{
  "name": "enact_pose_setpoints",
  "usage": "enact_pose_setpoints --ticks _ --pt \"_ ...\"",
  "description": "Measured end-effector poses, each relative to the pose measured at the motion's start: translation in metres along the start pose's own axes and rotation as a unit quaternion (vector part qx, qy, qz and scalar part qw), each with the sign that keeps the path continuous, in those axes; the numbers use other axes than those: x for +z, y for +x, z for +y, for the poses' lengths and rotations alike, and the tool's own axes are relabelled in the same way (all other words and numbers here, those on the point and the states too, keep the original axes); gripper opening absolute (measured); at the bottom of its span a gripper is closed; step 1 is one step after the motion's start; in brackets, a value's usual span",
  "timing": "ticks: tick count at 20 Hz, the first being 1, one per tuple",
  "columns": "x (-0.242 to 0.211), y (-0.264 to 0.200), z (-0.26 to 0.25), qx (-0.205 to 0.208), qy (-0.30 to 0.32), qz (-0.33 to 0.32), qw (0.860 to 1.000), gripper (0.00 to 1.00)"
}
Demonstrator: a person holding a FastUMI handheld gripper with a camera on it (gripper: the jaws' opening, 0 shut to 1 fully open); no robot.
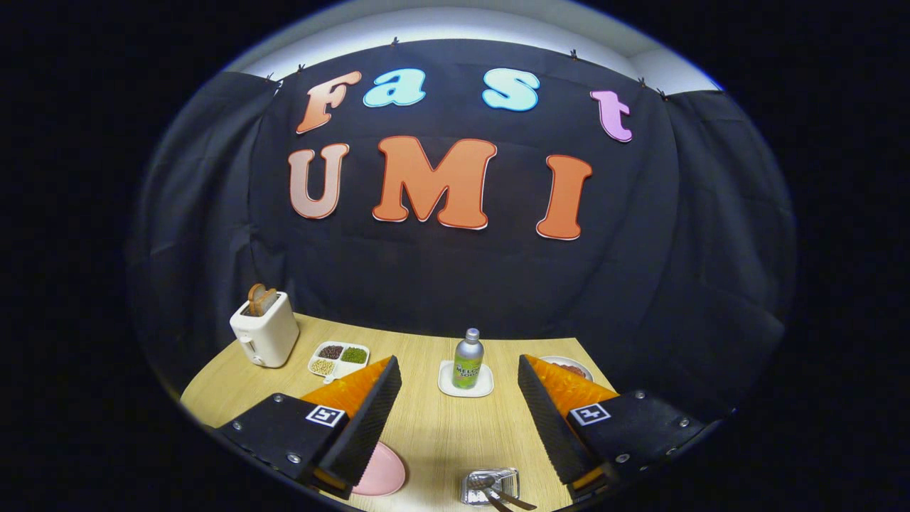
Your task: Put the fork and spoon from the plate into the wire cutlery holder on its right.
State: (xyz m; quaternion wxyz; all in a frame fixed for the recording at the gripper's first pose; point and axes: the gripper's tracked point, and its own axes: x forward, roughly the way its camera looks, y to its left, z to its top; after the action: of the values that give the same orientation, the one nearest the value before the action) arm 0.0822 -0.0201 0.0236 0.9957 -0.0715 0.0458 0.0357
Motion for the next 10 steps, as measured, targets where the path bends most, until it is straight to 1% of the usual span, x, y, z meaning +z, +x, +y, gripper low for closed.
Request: enact_pose_setpoints --ticks 10 --pt "0.0009 0.0019 0.0066 0.016 0.013 -0.011 1.0 0.99"
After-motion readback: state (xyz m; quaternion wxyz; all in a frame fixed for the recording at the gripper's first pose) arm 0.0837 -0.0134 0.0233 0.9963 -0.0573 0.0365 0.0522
